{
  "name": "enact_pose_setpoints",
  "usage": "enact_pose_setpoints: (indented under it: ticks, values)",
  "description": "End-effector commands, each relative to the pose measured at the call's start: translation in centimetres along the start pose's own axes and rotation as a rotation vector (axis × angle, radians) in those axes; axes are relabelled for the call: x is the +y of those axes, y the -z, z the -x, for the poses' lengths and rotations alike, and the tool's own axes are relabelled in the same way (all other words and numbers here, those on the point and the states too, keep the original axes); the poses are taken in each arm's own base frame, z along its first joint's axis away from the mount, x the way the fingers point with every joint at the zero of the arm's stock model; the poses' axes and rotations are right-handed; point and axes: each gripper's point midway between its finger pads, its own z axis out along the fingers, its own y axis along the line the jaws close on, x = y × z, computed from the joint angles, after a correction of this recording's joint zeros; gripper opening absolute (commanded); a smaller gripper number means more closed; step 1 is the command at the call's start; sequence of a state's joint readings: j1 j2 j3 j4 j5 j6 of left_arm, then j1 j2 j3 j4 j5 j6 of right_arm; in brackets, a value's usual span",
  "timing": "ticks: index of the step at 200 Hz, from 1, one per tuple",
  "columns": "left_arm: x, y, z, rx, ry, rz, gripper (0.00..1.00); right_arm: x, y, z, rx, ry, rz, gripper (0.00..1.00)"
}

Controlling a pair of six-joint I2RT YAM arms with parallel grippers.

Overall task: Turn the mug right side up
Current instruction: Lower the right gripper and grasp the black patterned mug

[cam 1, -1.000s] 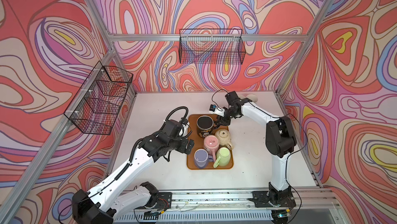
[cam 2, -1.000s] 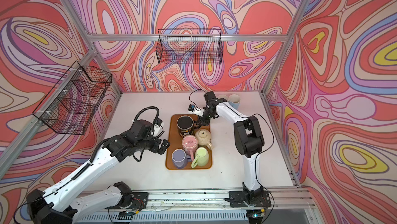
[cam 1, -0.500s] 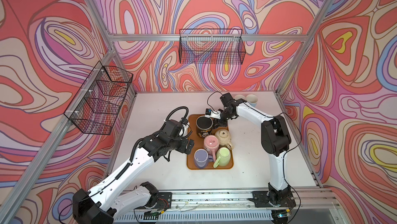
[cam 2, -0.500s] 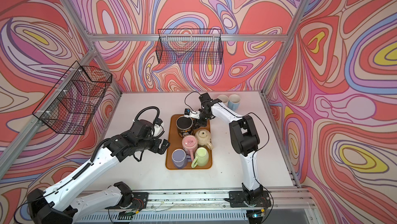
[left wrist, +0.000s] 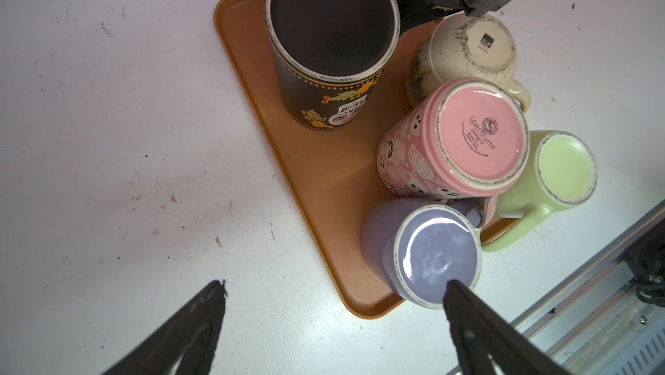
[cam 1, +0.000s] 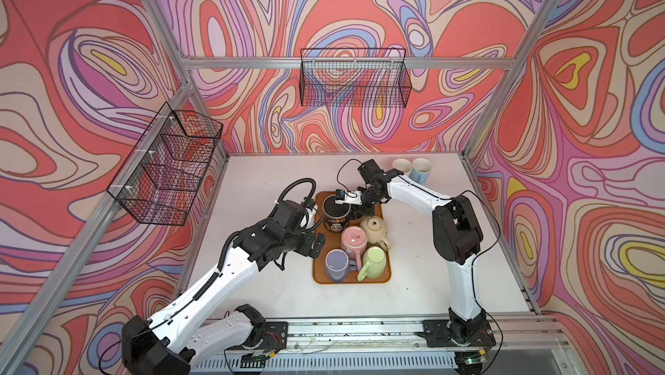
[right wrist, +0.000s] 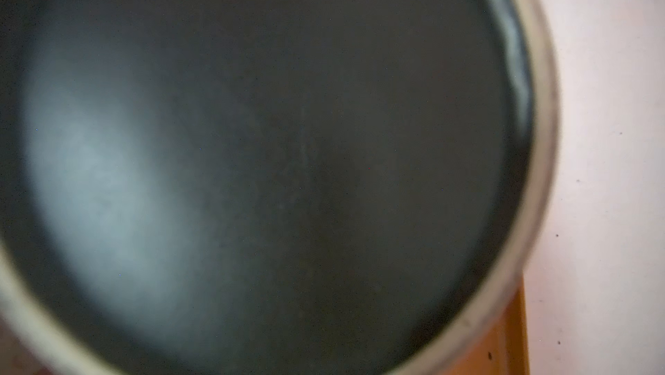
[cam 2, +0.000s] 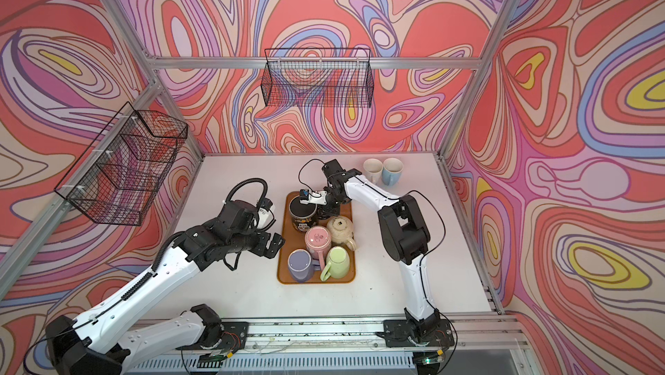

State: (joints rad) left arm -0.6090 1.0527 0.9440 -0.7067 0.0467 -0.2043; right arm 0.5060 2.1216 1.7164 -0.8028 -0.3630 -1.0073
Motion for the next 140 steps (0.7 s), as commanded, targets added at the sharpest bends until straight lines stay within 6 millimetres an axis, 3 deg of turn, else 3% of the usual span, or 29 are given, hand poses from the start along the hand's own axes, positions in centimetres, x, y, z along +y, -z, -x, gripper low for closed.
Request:
enact_pose_setpoints:
  ticks: [1,60,85,140]
  values:
    - [0.2,0.0,-0.2,-0.003,-0.02,0.013,0.98,0.1,0.0,0.1,0.007,0.003,-0.008,0.18]
    - [0.2,0.0,-0.2,-0.003,-0.021,0.013,0.97,0.2,0.0,0.5,-0.007,-0.026,-0.012,0.0]
    - [0.2,0.2,0.0,-0.009,-0.02,0.013,0.97,-0.1,0.5,1.1,-0.036,-0.049,-0.042,0.0]
    - [0.2,0.3,0.2,-0.018,-0.018,0.013,0.97,-1.0,4.2,3.7,-0.16,-0.07,-0.162,0.0]
